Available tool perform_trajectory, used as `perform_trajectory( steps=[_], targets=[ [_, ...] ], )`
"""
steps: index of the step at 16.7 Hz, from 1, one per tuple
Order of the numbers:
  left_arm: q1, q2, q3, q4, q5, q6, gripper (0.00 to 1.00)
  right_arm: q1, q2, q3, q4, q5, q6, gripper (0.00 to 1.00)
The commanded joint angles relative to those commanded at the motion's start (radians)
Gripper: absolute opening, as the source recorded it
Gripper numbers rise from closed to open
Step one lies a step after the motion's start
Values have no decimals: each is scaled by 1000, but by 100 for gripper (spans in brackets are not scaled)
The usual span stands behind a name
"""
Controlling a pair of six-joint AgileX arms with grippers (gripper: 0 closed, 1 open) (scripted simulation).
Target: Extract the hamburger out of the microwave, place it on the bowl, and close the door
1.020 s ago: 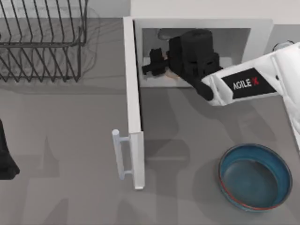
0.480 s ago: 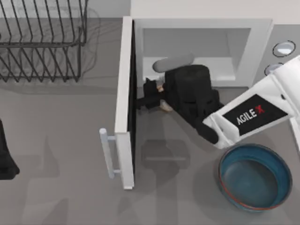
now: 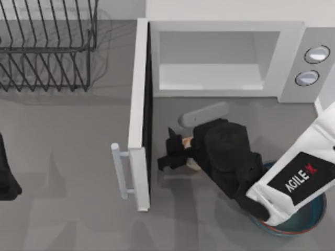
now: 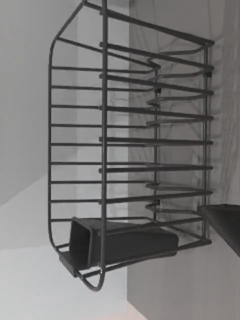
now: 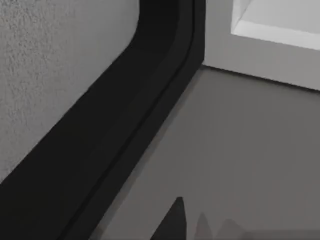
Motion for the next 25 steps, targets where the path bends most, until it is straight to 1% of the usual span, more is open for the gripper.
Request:
perform_trajectory(
  steps=[7,19,25],
  targets=[
    [0,0,0,0,0,0,100,-3,-25,10,-18,-1,1,0],
    [0,0,0,0,0,0,100,-3,-325,59,-381,-5,2,0],
    [0,0,0,0,0,0,100,-3,-352,62,-417,-6,2,0]
  ],
)
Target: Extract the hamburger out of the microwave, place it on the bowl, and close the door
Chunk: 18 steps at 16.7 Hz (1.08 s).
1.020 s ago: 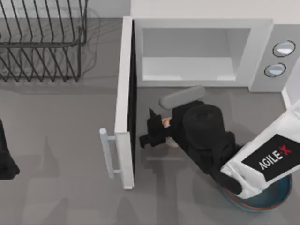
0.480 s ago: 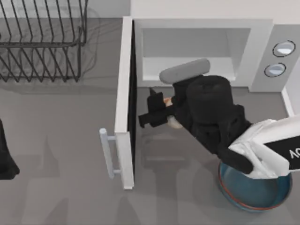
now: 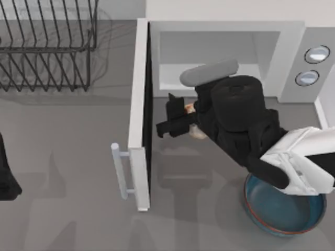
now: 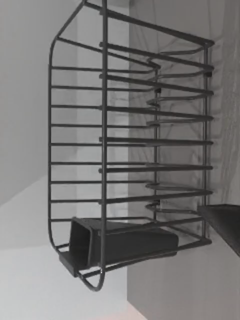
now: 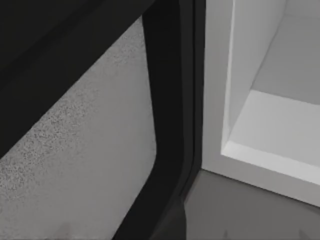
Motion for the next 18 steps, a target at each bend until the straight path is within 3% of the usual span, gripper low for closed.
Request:
perform_trajectory(
  steps=[4,7,11,18],
  targets=[
    [0,0,0,0,0,0,100,-6,7,-1,-20,-32,-22,0],
    [0,0,0,0,0,0,100,-30,18,7,-106,-158,-133,0],
    [0,0,0,0,0,0,100,-103,39,27,-304,-457,-430,0],
    [0,0,0,0,0,0,100,-353,59,46,-781,-1060,-1222,0]
  ],
)
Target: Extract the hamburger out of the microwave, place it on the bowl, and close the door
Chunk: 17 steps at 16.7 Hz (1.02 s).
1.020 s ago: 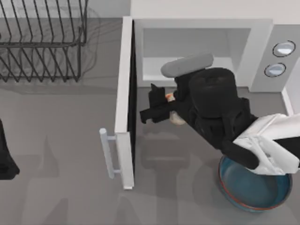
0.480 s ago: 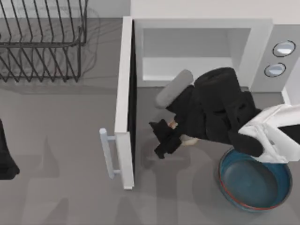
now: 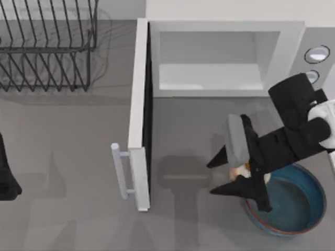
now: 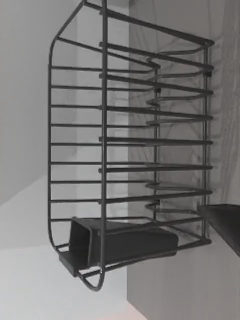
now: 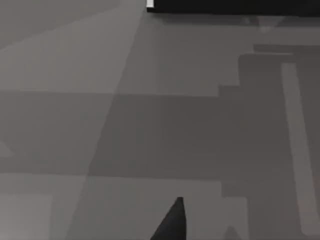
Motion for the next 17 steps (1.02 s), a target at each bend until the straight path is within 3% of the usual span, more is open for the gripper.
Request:
perform_trajectory(
  steps=[4,8,11,17],
  targets=[
    [0,0,0,0,0,0,100,-175,7,-16,-274,-228,-396,0],
    [0,0,0,0,0,0,100,-316,14,-35,-473,-332,-633,0],
    [0,0,0,0,0,0,100,-364,16,-41,-536,-346,-699,0],
    [0,0,0,0,0,0,100,-359,14,-38,-533,-345,-695,0]
  ],
)
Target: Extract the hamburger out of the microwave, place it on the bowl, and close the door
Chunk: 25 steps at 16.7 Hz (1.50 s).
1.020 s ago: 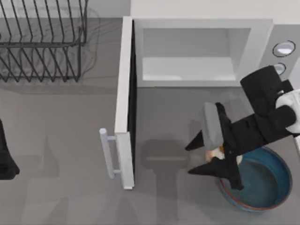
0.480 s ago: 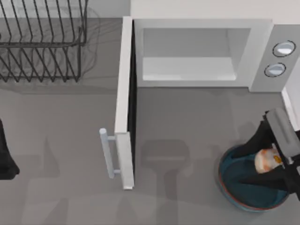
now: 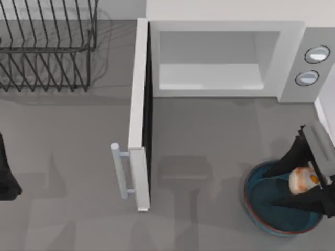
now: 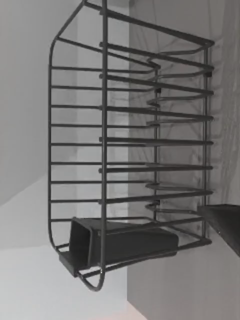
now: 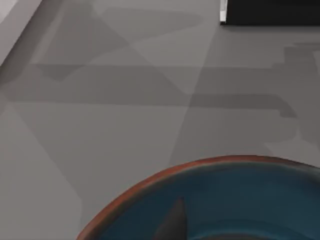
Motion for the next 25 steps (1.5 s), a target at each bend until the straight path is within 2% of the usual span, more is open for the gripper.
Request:
perform_trajectory(
  steps=[3,10,16,25],
  targets=[
    [0,0,0,0,0,0,100,22,9,-23,68,-2,55,0],
    [0,0,0,0,0,0,100,107,33,-107,405,-12,274,0],
    [0,0,0,0,0,0,100,119,41,-123,436,-10,304,0],
    [0,0,0,0,0,0,100,119,41,-123,436,-10,304,68]
  ],
)
